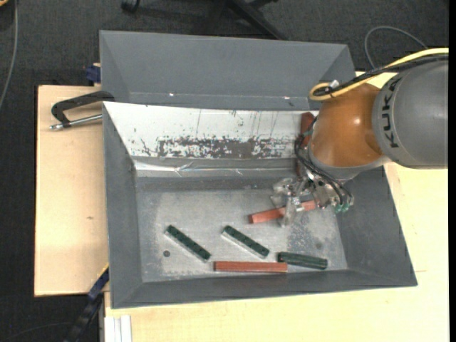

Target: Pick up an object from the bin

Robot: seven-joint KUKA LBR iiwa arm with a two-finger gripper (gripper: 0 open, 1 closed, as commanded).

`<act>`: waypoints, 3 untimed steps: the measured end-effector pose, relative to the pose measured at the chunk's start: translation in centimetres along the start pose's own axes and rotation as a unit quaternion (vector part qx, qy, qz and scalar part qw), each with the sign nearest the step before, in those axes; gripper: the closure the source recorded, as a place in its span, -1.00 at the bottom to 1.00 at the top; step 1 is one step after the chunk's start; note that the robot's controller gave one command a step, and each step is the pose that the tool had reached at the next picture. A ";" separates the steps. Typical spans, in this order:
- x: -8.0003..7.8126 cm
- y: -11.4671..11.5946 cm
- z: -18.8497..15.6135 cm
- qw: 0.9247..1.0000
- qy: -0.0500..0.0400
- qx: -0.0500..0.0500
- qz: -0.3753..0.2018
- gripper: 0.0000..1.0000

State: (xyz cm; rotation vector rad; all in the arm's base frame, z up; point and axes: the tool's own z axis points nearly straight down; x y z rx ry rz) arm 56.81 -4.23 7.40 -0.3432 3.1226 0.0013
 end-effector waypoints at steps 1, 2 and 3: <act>0.2 0.1 -2.1 1.000 0.004 -0.001 0.000 1.00; 0.0 0.0 -4.5 1.000 0.001 0.000 0.000 1.00; -0.2 0.0 -6.7 1.000 -0.003 0.001 0.000 1.00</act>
Offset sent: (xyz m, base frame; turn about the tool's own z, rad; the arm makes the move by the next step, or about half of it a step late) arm -0.0001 0.0000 0.0475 0.0000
